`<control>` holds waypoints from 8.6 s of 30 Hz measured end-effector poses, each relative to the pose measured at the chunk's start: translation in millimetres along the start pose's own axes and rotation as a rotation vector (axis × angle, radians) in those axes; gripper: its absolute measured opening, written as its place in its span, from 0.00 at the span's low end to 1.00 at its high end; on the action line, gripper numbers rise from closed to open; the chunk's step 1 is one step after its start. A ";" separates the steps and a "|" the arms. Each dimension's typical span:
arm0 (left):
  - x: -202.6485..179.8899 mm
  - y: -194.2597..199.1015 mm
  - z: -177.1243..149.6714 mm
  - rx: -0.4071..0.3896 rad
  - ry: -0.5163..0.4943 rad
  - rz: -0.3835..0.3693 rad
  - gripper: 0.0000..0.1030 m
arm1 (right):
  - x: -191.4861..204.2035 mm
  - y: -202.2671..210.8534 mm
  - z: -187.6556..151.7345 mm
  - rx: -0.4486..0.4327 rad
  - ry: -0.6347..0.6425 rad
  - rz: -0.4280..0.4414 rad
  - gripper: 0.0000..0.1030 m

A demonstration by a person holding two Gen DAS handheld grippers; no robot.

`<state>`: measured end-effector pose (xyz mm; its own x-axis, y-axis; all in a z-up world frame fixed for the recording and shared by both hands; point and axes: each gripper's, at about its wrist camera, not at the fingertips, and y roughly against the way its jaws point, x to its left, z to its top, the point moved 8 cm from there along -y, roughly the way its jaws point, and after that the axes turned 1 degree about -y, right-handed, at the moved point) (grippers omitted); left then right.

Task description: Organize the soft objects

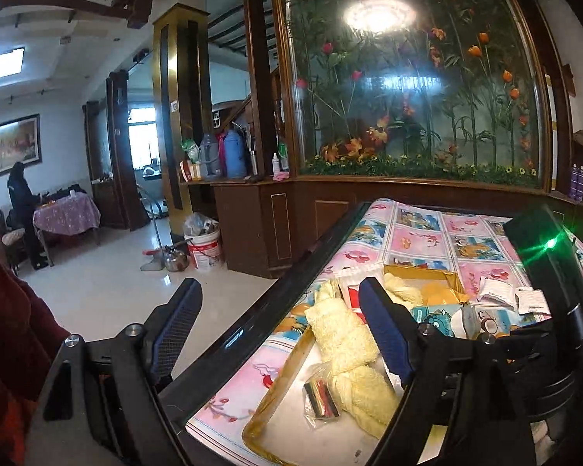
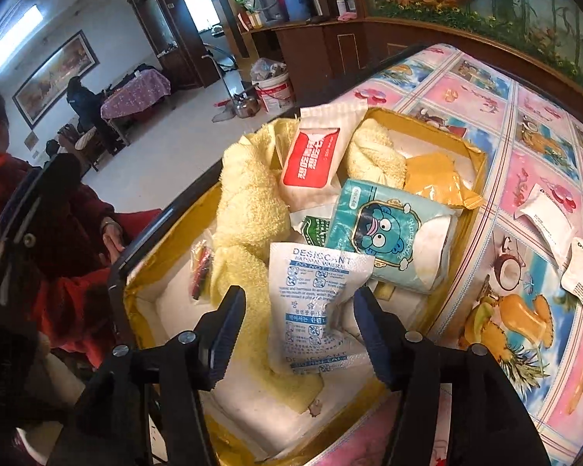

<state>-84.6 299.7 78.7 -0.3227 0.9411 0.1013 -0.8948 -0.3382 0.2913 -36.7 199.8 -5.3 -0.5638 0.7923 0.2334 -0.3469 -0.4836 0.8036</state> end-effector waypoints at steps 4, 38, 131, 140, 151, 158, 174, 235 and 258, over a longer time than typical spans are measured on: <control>-5.0 2.6 4.0 -0.011 -0.009 -0.003 0.81 | 3.3 26.8 1.9 -0.064 0.019 0.005 0.64; -167.9 49.9 -28.4 0.344 -0.014 -0.527 0.81 | -342.1 189.7 -118.1 -0.230 -0.572 -0.531 0.69; -236.6 46.1 -79.5 0.684 0.038 -0.772 0.81 | -303.8 205.4 -173.6 -0.278 -0.613 -0.173 0.98; -230.7 46.6 -81.3 0.698 0.074 -0.772 0.81 | -310.4 244.7 -173.0 -0.369 -0.627 -0.207 0.98; -219.6 51.0 -76.5 0.675 0.085 -0.787 0.81 | -280.7 205.8 -108.7 -0.286 -0.489 -0.249 0.97; -212.2 50.0 -68.6 0.643 0.083 -0.791 0.81 | -259.7 132.3 -23.4 -0.141 -0.381 -0.145 0.93; -197.8 30.2 -60.2 0.618 0.083 -0.786 0.81 | -244.7 17.5 -7.2 0.174 -0.321 -0.136 0.47; -130.6 4.8 -26.6 0.580 0.106 -0.730 0.37 | -238.3 3.8 54.5 0.128 -0.192 -0.129 0.84; -33.7 -46.1 -80.5 0.665 0.118 -0.360 0.55 | -173.3 58.3 53.4 -0.007 -0.099 -0.147 0.07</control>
<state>-57.4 283.3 -14.7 -0.1102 0.9737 -0.1996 -0.5887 0.0979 0.8024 80.8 54.2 30.3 -0.4301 0.8872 0.1668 -0.4255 -0.3622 0.8293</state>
